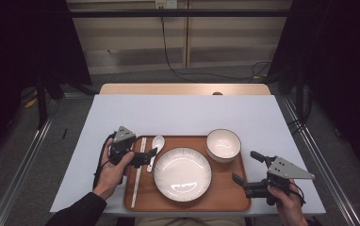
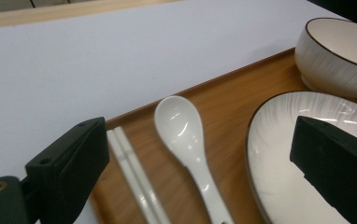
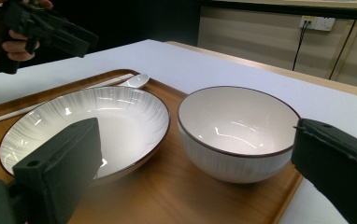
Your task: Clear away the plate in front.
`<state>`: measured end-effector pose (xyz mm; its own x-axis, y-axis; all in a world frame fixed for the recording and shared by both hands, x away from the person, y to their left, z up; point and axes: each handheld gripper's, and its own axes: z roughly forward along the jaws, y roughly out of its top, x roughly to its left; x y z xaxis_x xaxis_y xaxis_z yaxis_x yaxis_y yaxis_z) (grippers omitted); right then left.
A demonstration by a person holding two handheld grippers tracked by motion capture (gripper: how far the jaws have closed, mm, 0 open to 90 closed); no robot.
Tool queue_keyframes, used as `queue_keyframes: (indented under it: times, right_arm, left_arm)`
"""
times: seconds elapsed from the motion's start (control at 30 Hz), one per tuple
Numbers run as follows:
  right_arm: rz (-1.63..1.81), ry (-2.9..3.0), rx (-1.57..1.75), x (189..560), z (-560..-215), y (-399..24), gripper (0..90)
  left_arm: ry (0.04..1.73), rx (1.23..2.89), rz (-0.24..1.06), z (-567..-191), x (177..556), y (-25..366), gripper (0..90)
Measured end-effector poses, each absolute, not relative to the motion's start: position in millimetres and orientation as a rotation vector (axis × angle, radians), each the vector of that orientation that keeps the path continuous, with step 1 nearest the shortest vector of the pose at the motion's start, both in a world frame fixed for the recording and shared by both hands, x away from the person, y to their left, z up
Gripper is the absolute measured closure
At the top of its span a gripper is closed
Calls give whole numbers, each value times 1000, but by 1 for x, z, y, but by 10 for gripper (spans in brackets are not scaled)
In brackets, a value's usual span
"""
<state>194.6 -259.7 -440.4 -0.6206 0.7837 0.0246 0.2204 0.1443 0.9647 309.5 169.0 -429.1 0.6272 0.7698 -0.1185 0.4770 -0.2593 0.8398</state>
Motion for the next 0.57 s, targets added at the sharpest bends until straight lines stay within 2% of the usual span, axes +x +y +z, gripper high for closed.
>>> queue_keyframes:
  times: [0.33,0.57]
  right_arm:
    - [1467,1924,990,196,-442,-262,17]
    - [1456,1929,1002,197,-442,-265,17]
  left_arm:
    - [1000,1868,505,-437,293,205,32]
    - [1042,1819,550,-438,296,222,24]
